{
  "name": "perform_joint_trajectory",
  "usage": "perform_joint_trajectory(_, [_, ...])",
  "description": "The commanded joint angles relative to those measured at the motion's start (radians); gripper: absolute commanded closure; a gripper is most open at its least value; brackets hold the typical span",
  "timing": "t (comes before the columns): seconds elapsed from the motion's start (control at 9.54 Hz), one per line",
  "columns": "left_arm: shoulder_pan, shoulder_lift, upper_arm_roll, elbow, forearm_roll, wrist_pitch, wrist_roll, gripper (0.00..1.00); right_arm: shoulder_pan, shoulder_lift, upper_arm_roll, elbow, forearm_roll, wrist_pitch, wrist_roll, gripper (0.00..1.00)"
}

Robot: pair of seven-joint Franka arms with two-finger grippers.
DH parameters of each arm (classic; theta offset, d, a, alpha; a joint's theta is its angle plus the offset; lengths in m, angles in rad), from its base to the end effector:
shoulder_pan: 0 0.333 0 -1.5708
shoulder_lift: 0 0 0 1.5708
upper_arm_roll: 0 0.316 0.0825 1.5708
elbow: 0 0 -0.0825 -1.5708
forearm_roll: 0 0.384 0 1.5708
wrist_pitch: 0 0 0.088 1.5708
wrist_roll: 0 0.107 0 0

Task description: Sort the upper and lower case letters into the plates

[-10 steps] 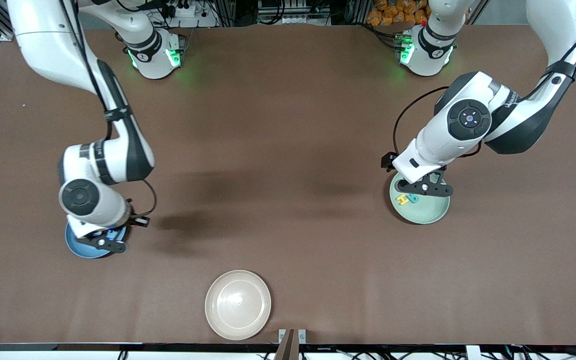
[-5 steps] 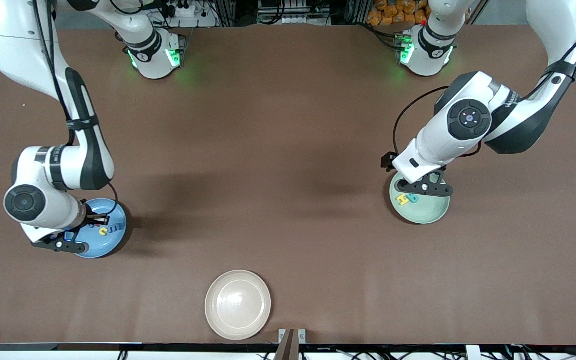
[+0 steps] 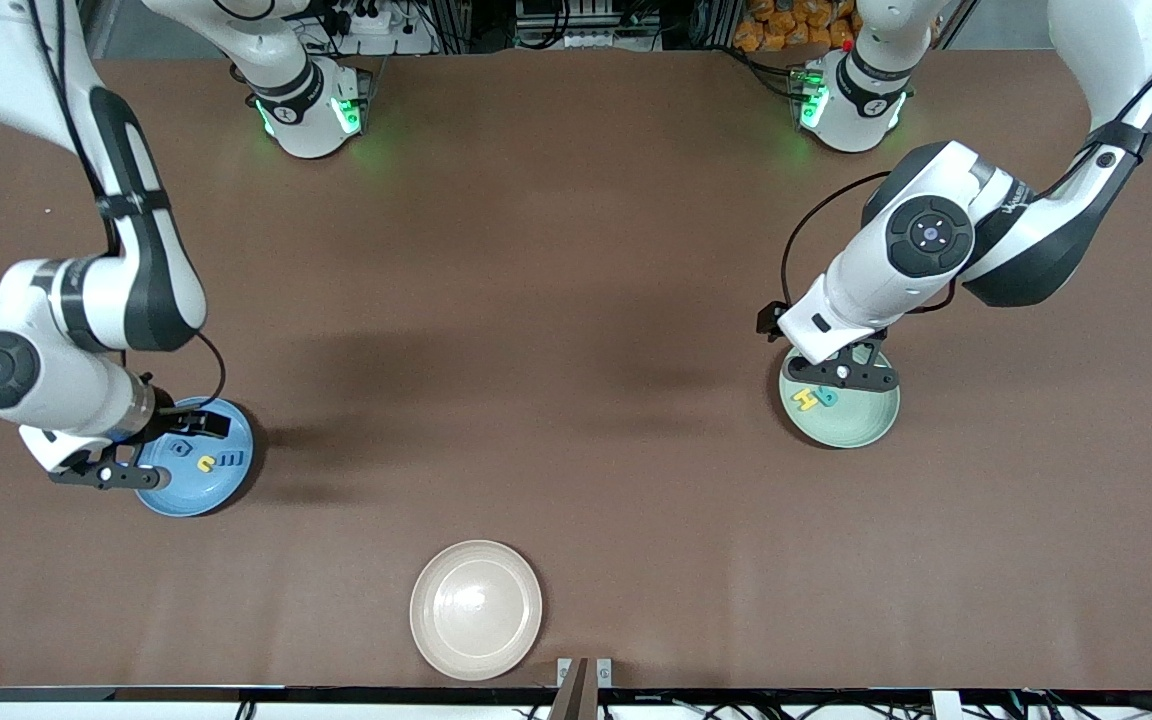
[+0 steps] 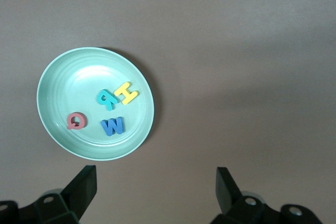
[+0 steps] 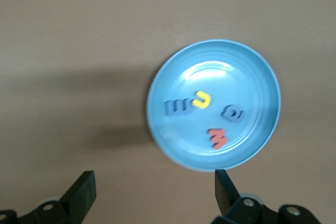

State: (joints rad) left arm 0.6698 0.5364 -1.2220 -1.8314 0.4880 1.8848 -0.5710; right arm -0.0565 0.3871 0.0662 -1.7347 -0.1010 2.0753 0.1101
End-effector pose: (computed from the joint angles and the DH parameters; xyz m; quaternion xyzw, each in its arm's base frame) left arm 0.5604 -0.2250 0.3911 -0.9961 0.0712 0.0518 0.0038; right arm 0.6491 -0.0025 0.3533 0.9989 -0.0269 -0.0207 0.0324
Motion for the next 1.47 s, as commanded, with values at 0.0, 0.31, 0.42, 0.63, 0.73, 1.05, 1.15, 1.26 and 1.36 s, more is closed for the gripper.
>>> perform_joint_trajectory(0.0, [0.004, -0.016, -0.002, 0.09, -0.016, -0.086, 0.0, 0.0, -0.027, -0.228, 0.067, -0.162, 0.021, -0.003, -0.027, 0.0])
perform_joint_trajectory(0.31, [0.011, -0.016, 0.024, 0.288, -0.006, -0.222, 0.162, 0.0, 0.043, -0.355, 0.043, -0.135, 0.023, -0.11, -0.068, 0.0])
perform_joint_trajectory(0.42, [0.029, -0.016, 0.047, 0.349, -0.014, -0.26, 0.245, 0.0, 0.07, -0.364, 0.017, -0.085, 0.026, -0.147, -0.094, 0.0])
perform_joint_trajectory(0.63, [0.056, -0.018, 0.047, 0.405, -0.014, -0.302, 0.263, 0.0, 0.106, -0.363, -0.037, 0.083, 0.096, -0.271, -0.107, 0.0])
perform_joint_trajectory(0.73, [0.05, -0.018, 0.045, 0.443, -0.017, -0.334, 0.263, 0.0, 0.106, -0.361, -0.058, 0.157, 0.143, -0.337, -0.128, 0.0])
perform_joint_trajectory(1.05, [0.056, -0.024, 0.051, 0.513, -0.028, -0.4, 0.355, 0.0, 0.107, -0.364, -0.104, 0.246, 0.142, -0.426, -0.194, 0.0])
perform_joint_trajectory(1.15, [0.033, -0.085, 0.12, 0.521, -0.043, -0.4, 0.402, 0.0, 0.107, -0.364, -0.114, 0.259, 0.133, -0.444, -0.194, 0.0])
perform_joint_trajectory(1.26, [-0.034, -0.132, 0.251, 0.523, -0.157, -0.401, 0.402, 0.0, 0.109, -0.366, -0.118, 0.257, 0.133, -0.452, -0.184, 0.0])
perform_joint_trajectory(1.36, [-0.109, -0.189, 0.4, 0.521, -0.257, -0.4, 0.405, 0.0, 0.109, -0.366, -0.124, 0.257, 0.13, -0.469, -0.184, 0.0])
